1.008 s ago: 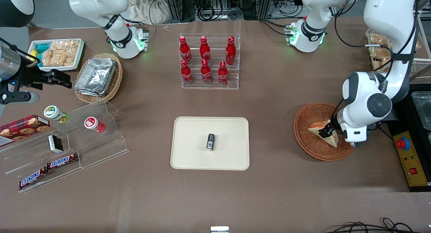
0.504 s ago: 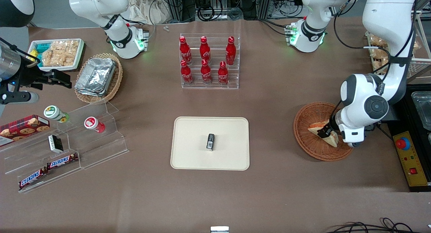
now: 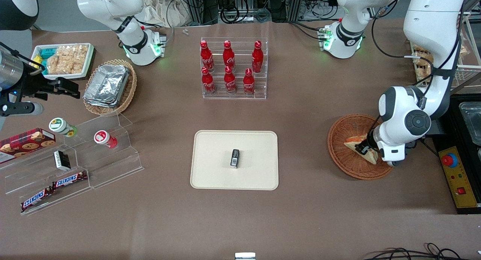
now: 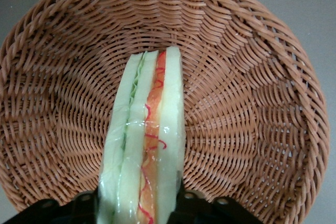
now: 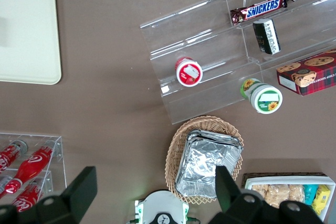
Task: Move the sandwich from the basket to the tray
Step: 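Close the left gripper on the sandwich's wrapped edge, then lift the sandwich and carry it over the cream tray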
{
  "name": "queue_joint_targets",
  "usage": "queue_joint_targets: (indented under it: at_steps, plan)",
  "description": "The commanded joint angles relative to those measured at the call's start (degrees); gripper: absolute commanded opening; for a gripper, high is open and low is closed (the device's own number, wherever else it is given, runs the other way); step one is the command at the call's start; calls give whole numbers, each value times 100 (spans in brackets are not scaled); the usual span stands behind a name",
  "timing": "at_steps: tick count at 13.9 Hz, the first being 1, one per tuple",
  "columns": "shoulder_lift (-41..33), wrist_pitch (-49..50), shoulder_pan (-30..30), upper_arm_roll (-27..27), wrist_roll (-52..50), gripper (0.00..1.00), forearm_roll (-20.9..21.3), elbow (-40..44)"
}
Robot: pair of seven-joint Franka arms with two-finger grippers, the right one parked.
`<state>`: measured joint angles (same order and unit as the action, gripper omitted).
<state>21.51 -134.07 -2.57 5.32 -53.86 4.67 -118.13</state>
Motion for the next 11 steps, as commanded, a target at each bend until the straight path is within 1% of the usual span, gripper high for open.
queue_joint_targets:
  at_steps: [1,2,3,6,9,11]
  plan:
    - [11,-129,-33,5,-456,0,140,87]
    - [-6,-33,-42,-22,-528,0,140,262]
    - [-58,273,-42,-152,-355,0,44,447]
    - [-94,1617,-24,-101,-204,0,-54,1403]
    - [-120,2602,-16,232,-186,0,-80,2238]
    - [-42,3156,-15,679,-38,0,-80,3037]
